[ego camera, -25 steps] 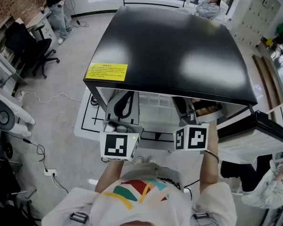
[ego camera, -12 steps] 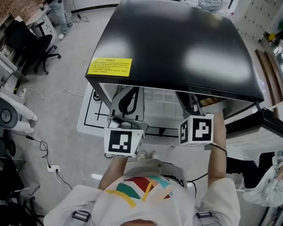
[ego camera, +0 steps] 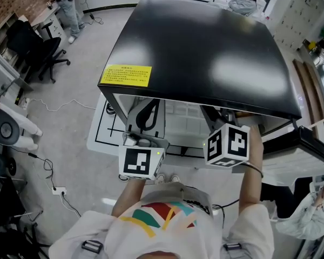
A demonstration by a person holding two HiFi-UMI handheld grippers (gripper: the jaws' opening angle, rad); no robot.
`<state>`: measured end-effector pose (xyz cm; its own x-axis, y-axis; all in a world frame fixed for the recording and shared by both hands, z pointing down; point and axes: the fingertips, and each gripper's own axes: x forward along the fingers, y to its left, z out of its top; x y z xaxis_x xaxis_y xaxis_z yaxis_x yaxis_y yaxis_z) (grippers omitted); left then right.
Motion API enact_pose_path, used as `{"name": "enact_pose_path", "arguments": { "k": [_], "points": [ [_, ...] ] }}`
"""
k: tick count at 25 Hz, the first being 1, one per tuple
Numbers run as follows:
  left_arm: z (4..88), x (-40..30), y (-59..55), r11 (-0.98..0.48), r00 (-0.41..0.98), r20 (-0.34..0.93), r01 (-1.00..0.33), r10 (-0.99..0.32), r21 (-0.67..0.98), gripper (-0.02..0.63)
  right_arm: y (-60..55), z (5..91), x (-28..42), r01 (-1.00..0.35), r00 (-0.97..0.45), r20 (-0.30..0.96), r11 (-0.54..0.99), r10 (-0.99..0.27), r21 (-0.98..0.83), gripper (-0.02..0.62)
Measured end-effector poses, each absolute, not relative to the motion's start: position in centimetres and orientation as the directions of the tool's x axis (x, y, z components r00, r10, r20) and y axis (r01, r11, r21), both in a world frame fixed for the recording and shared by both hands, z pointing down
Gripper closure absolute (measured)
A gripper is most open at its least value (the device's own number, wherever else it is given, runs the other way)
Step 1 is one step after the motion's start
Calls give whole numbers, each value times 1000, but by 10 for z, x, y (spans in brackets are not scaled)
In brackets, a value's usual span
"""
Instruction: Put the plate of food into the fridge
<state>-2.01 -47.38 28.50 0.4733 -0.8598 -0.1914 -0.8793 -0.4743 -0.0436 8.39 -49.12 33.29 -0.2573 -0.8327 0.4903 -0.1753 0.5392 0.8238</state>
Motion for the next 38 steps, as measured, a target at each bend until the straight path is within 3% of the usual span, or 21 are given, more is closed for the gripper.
{"name": "enact_pose_path", "arguments": {
  "k": [7,18,21,38],
  "points": [
    [279,-15,-467,-489,486,-211,-871,-848,-42,600,-489,324,79,-326,-377,544,657,-749,679,471],
    [279,-15,-464,-481,477,-213,-876,-853,-38,600,-470,331,64,-359,-472,614,774,-633,522,469],
    [276,-14,-462,-482,476,-218,-876,-852,-31,600,-467,335,62,-367,-470,628,784,-620,500,437],
    [270,-17,-452,-477,474,-228,-878,-851,-42,600,-450,312,58,-467,-546,473,720,-691,513,430]
  ]
}}
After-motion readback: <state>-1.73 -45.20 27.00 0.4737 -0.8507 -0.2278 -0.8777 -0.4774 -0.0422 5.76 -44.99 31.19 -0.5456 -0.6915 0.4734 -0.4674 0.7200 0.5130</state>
